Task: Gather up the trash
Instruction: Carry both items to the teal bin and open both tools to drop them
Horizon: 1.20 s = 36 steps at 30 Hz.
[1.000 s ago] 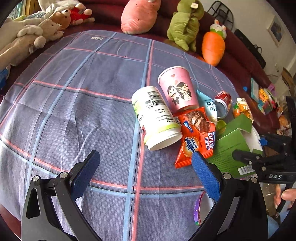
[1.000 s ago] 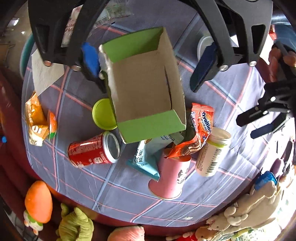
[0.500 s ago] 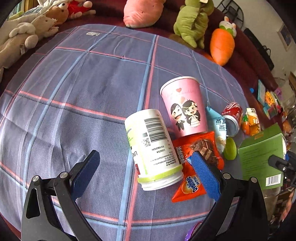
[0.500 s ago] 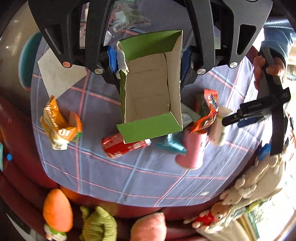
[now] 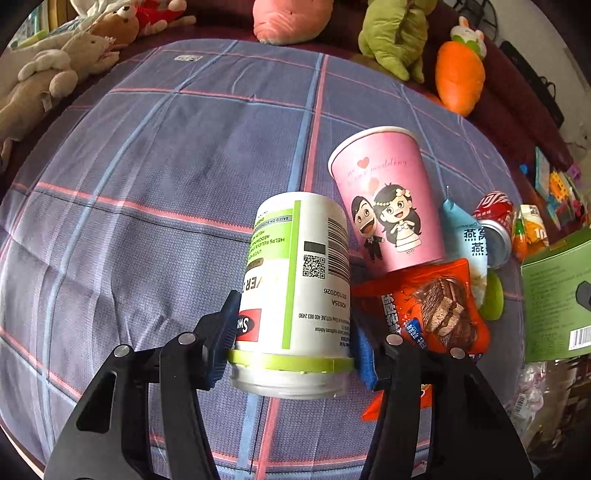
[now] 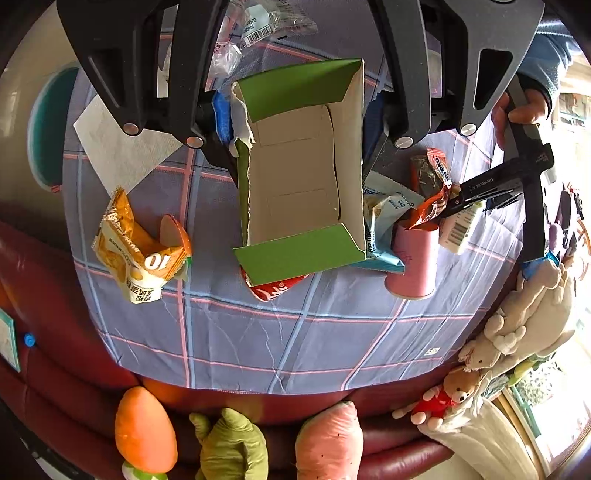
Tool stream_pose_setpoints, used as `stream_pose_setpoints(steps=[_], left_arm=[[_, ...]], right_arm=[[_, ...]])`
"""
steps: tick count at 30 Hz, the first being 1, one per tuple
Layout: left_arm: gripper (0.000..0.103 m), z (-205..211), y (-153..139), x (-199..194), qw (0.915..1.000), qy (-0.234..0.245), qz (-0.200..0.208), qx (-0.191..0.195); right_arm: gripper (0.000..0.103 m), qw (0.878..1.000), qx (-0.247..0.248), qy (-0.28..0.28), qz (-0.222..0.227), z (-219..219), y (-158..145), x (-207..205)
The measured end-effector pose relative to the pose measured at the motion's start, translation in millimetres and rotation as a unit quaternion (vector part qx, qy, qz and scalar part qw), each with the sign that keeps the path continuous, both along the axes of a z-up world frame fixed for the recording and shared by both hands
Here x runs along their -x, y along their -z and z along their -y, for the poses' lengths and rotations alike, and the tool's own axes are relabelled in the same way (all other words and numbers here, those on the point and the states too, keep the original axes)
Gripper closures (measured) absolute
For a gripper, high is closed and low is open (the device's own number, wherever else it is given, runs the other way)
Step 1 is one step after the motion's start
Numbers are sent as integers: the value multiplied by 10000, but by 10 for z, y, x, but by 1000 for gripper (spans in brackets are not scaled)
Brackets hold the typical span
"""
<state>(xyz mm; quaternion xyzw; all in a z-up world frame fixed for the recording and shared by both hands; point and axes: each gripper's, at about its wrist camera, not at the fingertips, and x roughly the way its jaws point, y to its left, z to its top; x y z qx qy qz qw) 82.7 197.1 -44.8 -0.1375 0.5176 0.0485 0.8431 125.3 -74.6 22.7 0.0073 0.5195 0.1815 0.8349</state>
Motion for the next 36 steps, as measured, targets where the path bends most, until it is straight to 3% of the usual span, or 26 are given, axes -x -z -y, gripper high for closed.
stream_pose_setpoints(steps=[8,14,18,27,36], left_arm=[[48,111,-514,197,9987,-45,503,-110],[48,732,-926,138,9938,623,918,-82],[48,1301,-1047,77,9871,1251,998,36],[48,2924,-1057,-166,9600,2656,887,105],[48,4287,-777,-350,9325,3570,549,32]], right_arm=[[51,9994,-222,203,159,307,-95,34],[51,9973,-402,497,373,721,-248,84],[51,9931,-485,884,591,1209,-386,164],[51,9724,-579,2089,862,2669,-404,502],[51,9484,-524,3062,638,3854,53,846]])
